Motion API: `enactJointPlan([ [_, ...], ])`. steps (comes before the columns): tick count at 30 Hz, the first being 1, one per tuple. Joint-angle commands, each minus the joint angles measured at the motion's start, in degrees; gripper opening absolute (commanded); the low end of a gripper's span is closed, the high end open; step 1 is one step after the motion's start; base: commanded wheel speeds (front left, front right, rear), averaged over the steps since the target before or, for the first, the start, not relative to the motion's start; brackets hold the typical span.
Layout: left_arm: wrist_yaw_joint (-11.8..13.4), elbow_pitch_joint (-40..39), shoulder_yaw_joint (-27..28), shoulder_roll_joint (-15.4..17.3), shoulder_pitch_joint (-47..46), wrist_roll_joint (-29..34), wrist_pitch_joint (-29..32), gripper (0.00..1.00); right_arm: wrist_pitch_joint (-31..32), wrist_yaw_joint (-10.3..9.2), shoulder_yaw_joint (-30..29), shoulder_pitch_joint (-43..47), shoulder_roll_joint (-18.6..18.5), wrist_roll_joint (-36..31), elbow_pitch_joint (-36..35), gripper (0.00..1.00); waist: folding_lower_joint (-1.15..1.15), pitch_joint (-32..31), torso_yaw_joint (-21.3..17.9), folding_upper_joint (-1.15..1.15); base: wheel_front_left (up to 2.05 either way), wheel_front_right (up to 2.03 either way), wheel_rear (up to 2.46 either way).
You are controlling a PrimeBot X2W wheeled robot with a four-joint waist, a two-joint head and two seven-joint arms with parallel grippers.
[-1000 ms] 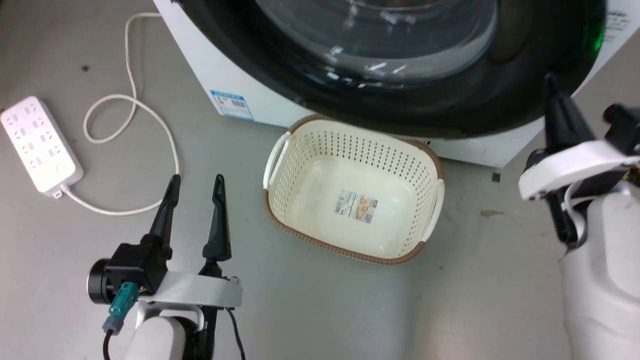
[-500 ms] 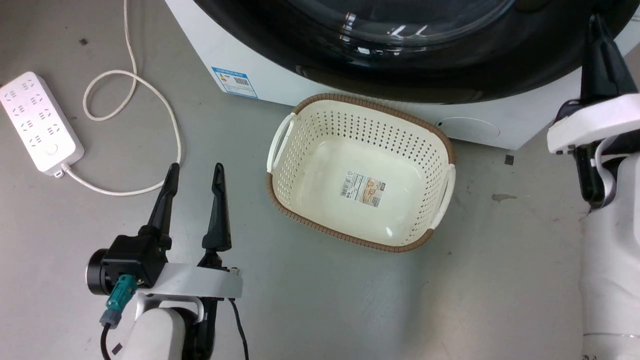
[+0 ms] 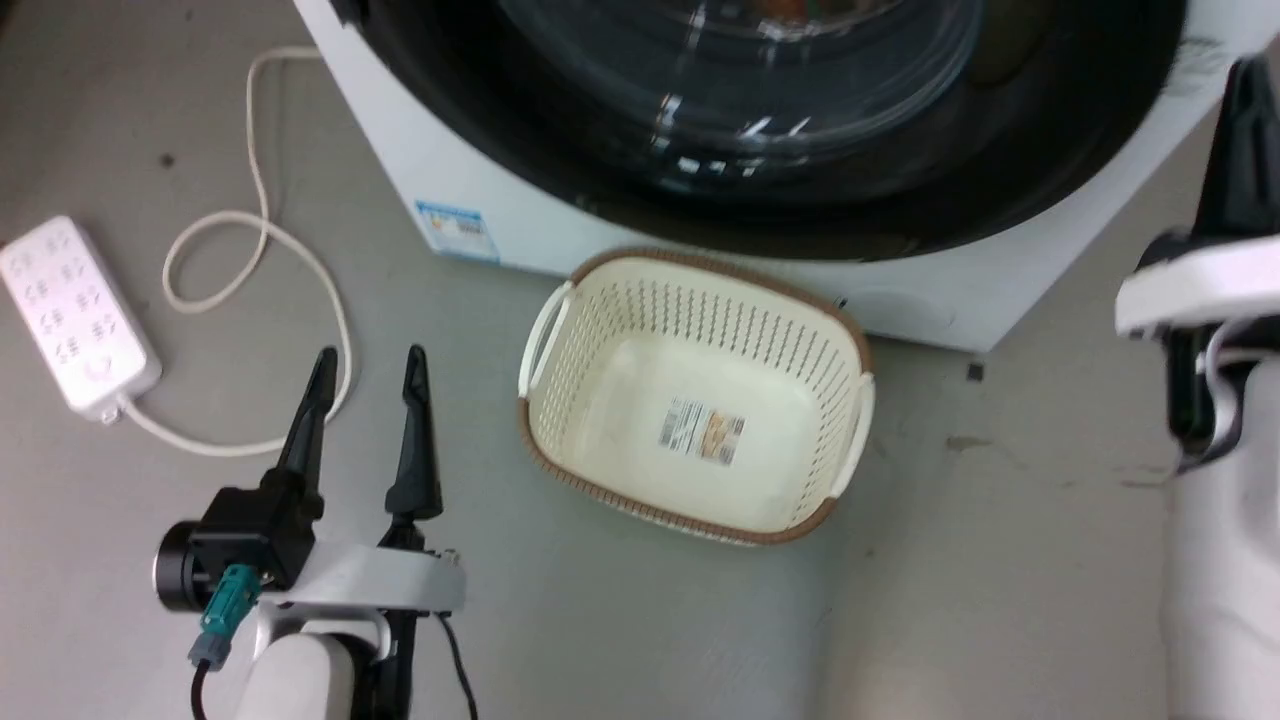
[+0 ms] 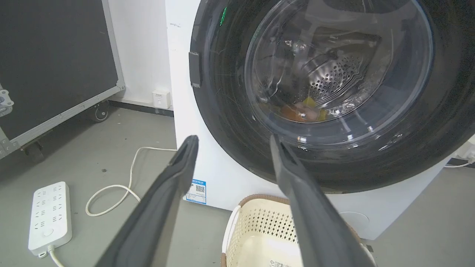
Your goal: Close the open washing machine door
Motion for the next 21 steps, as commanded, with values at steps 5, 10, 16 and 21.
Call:
enactJointPlan([
  [5, -0.4, 0.3, 2.0, 0.3, 3.3, 1.2, -0.3, 1.0, -0.6, -0.04, 3.9, 9.5, -0.1, 2.6, -4.7, 0.0, 0.0, -8.7, -5.0, 0.0, 0.0, 0.0, 0.0],
  [10, -0.8, 0.8, 2.8, 0.6, 5.7, 1.7, -0.3, 1.0, 0.9, -0.04, 6.8, 18.3, -0.1, 3.5, -7.6, 0.0, 0.0, -13.8, -7.1, 0.0, 0.0, 0.0, 0.0],
  [16, -1.1, 1.8, 3.7, 0.7, 8.5, 1.4, -0.3, 1.0, 3.1, -0.04, 10.0, 28.3, -0.1, 4.4, -11.3, 0.0, 0.0, -18.1, -8.5, 0.0, 0.0, 0.0, 0.0],
  [21, -1.3, 2.4, 3.5, 0.9, 9.9, 1.2, -0.3, 1.0, 4.2, -0.04, 11.1, 35.0, -0.1, 5.8, -14.9, 0.0, 0.0, -19.3, -9.0, 0.0, 0.0, 0.0, 0.0],
])
